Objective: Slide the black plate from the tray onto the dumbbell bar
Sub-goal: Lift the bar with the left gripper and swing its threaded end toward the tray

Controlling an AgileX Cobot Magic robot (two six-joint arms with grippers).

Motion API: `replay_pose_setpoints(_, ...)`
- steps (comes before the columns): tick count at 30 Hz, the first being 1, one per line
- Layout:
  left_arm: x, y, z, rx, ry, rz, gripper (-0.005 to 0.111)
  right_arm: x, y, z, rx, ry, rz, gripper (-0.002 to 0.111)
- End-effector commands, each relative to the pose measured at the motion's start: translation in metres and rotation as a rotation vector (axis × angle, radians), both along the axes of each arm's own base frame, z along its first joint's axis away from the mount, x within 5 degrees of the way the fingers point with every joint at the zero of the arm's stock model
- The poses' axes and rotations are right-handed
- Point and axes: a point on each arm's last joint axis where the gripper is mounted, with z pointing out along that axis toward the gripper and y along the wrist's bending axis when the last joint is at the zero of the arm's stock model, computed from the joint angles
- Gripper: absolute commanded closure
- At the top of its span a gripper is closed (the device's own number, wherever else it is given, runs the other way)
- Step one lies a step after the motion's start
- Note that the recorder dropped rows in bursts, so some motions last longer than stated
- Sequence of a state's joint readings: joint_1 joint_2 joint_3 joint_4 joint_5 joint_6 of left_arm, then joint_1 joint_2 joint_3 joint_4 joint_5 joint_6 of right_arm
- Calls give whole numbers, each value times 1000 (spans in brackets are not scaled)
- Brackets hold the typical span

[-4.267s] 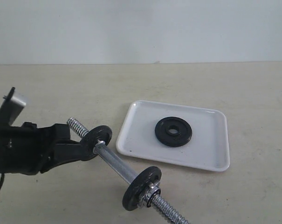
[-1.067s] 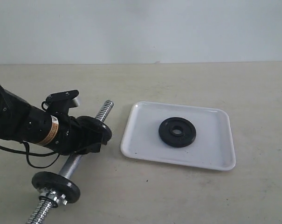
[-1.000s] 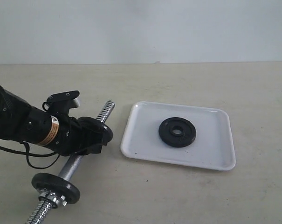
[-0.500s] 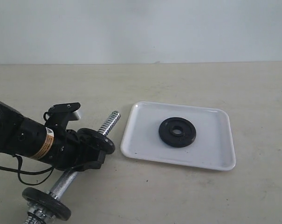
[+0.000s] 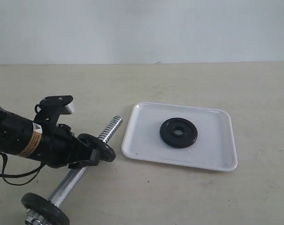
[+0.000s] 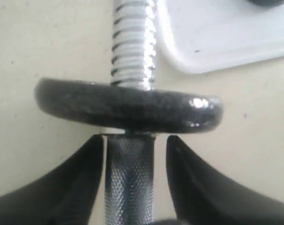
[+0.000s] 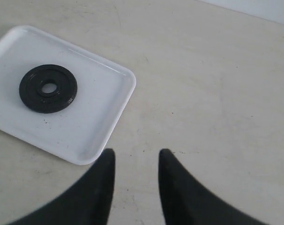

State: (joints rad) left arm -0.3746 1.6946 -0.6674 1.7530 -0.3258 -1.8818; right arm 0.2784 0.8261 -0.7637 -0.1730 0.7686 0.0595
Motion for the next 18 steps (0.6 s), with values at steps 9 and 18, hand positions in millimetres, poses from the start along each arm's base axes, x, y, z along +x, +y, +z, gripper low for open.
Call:
replay_pose_setpoints(9,-17,1,30,-69,-68,-39,53,21,8,-26,-6,90,13,64)
replay_pose_setpoints(18,-46,7,7,-70,56,-71,53,24,9,-24,3,63,16,64)
